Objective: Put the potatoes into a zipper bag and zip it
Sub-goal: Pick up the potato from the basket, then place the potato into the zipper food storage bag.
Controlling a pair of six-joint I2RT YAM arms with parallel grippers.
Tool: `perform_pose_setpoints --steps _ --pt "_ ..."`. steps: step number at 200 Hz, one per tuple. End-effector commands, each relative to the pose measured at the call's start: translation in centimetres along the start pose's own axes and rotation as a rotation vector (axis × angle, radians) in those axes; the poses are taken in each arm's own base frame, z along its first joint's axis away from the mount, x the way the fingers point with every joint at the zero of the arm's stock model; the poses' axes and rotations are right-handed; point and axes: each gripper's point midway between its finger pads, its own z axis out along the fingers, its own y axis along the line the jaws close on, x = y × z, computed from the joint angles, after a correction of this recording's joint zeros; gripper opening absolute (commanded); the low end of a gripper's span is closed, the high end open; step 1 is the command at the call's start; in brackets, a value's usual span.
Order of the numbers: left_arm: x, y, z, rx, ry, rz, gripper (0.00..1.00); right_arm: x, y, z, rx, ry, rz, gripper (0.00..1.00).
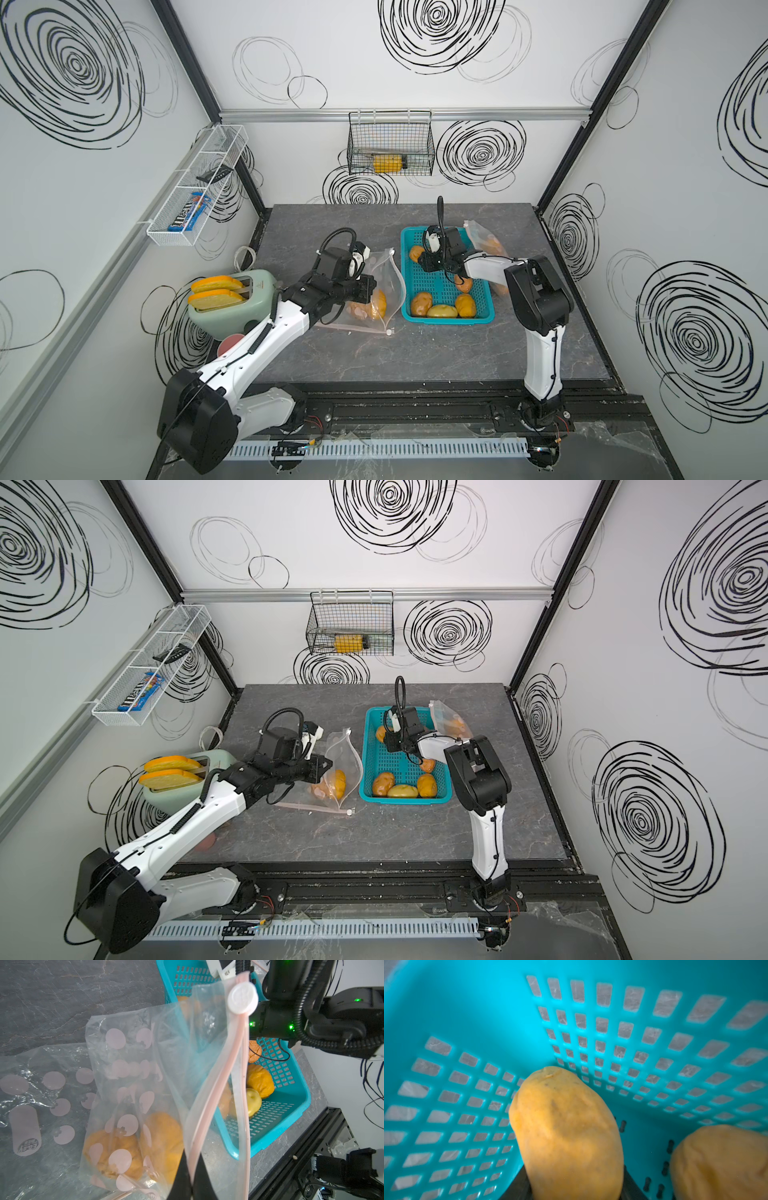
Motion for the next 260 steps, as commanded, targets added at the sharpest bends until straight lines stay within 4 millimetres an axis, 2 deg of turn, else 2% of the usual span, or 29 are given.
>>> perform_pose_setpoints --steps 1,51,92,134,162,177,210,260 --pt "-1.0 -0.4 -0.5 -0.007 -0.034 0.027 0.0 -2.3 1.2 -2.5 -0.024 -0.085 -0.031 0.37" --pt "-1.0 -0.1 -0.4 -0.028 -0.034 0.026 0.0 -2.5 1.3 -5.8 -0.002 -0.129 -0.018 0.36" --pt "-0.9 -0.1 -0.5 -0.029 -0.033 0.027 0.0 -3.0 3.2 -10.6 -0.022 -0.219 -0.04 0.35" --pt "-0.8 0.0 -0.4 -0.032 -0.029 0.026 0.0 -4.9 7.3 -18.3 -0.189 -0.404 -0.117 0.35" --pt "-1.0 0.0 -0.5 -0.034 -0.037 0.027 0.0 -5.2 10.7 -22.9 -0.299 -0.521 -0.219 0.36" --pt "-1.0 0.0 -0.5 -0.036 -0.035 0.027 0.0 -5.0 12.5 -24.8 -0.338 -0.556 -0.284 0.36" --pt "-1.0 0.0 -0.6 -0.033 -0.037 0.026 0.0 -4.1 15.8 -27.4 -0.405 -0.592 -0.406 0.37" --pt "-1.2 0.1 -0.7 -0.028 -0.043 0.021 0.0 -3.2 18.1 -28.2 -0.489 -0.596 -0.462 0.36"
